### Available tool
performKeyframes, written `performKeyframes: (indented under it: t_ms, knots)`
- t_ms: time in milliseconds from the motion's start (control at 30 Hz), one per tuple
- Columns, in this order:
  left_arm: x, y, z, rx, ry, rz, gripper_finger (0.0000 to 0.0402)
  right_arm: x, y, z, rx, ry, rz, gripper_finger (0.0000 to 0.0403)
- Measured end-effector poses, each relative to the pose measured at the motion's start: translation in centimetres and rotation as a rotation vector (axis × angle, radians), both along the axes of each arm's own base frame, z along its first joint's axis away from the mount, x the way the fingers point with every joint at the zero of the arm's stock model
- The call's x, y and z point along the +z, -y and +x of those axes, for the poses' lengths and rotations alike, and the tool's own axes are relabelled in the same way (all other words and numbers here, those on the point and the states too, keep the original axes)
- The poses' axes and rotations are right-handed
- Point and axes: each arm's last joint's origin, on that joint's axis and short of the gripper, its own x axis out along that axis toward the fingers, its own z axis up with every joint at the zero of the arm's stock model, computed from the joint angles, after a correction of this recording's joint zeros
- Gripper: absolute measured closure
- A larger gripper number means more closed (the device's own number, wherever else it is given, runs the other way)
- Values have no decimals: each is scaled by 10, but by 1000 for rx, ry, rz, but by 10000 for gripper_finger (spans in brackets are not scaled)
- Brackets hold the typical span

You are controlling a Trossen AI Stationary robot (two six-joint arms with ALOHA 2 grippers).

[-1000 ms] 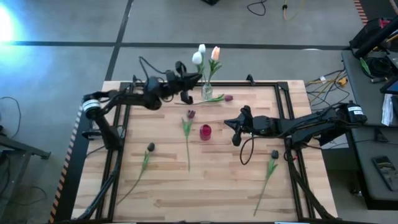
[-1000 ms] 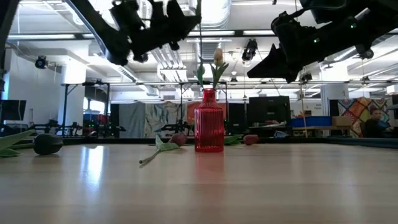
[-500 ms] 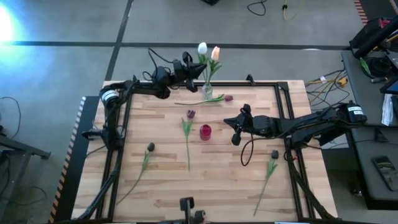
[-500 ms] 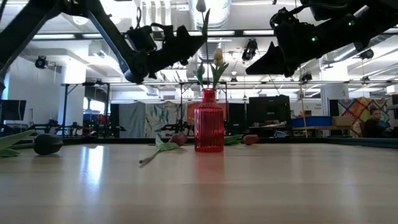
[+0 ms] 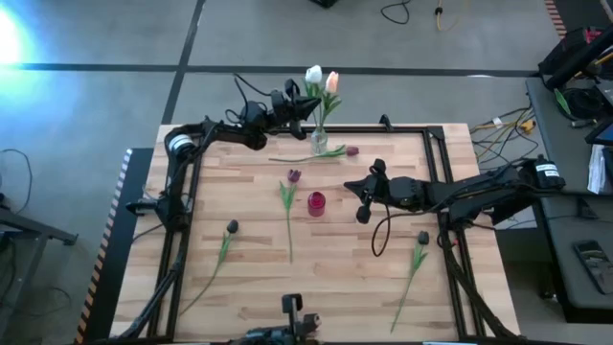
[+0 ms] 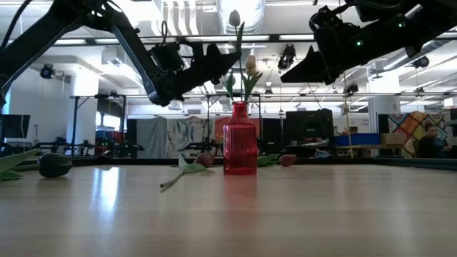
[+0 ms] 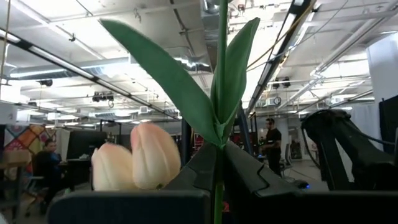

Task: Sort flowers into vase by color
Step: Put the white flower into the transparent vase

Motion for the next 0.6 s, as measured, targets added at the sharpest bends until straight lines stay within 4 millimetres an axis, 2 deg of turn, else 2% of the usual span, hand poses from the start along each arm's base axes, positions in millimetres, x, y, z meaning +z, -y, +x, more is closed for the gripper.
performKeyframes:
  t_ms: [300,600]
  knots:
    - [-13,1,-5,-45,-60,13,395,1,0,0,0,8,0,394]
    - [-26,4,-9,-121,-136,19,339,4,0,1,0,44,-1,394]
